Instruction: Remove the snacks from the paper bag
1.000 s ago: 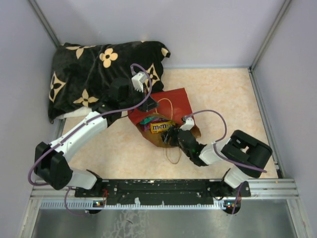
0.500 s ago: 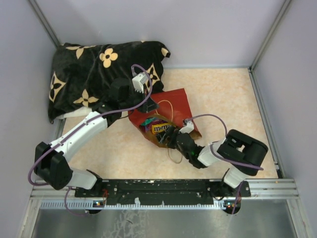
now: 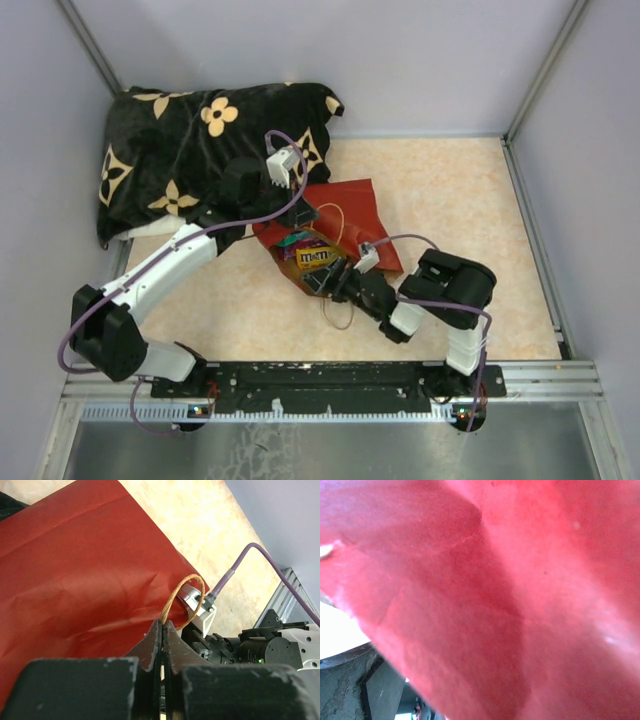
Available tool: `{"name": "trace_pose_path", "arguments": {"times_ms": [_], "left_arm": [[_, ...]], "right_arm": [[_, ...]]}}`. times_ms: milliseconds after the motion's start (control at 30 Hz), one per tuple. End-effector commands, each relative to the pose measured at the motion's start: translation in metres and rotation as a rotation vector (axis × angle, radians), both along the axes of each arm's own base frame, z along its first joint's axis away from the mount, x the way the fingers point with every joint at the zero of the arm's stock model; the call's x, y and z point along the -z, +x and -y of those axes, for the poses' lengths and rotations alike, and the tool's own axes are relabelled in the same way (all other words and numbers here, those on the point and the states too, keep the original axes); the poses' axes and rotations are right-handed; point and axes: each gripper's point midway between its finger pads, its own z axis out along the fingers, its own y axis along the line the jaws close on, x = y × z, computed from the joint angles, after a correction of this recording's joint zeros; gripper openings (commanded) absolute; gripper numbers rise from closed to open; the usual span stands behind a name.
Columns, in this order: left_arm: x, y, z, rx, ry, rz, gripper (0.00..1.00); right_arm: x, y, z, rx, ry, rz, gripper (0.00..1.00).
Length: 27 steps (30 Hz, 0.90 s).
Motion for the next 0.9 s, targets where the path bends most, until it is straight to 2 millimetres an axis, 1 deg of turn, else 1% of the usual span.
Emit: {"name": "trace_pose_path", "arguments": {"times_ms": [0, 133, 200, 233, 267, 333, 433, 533, 667, 833, 867], "left_arm": [[-0.018, 0.006, 0.002, 0.003, -0.026, 0.057, 0.0], [-0.02, 0.006, 0.002, 0.002, -0.026, 0.065, 0.0], [-0.021, 0.006, 0.001, 0.0, -0.025, 0.071, 0.0], [-0.022, 0.006, 0.001, 0.001, -0.026, 0.072, 0.0], [-0.023, 0.006, 0.001, 0.001, -0.026, 0.075, 0.0], [-0.024, 0.005, 0.001, 0.003, -0.027, 0.08, 0.0], [-0.026, 0.004, 0.002, 0.008, -0.032, 0.084, 0.0], [-0.027, 0.003, 0.003, 0.019, -0.039, 0.084, 0.0], [-0.029, -0.003, 0.008, 0.049, -0.048, 0.097, 0.0], [-0.031, -0.011, 0.019, 0.096, -0.051, 0.124, 0.0], [-0.031, -0.012, 0.021, 0.097, -0.051, 0.123, 0.0]], "right_arm": [[-0.005, -0.009, 0.012, 0.021, 0.049, -0.027, 0.99], [-0.011, -0.009, 0.033, 0.098, 0.065, -0.033, 0.99], [-0.011, -0.009, 0.042, 0.123, 0.041, -0.033, 0.99], [-0.009, -0.008, 0.046, 0.135, 0.009, -0.034, 0.99], [-0.012, -0.005, 0.049, 0.149, -0.015, -0.029, 0.99], [-0.009, 0.0, 0.058, 0.174, -0.096, -0.033, 0.99], [-0.012, 0.008, 0.08, 0.214, -0.178, -0.02, 0.99], [-0.021, 0.02, 0.103, 0.237, -0.21, 0.009, 0.99], [-0.029, 0.042, 0.129, 0.254, -0.299, 0.05, 0.99], [-0.044, 0.069, 0.155, 0.26, -0.366, 0.095, 0.99], [-0.046, 0.074, 0.156, 0.245, -0.372, 0.103, 0.99]]}}
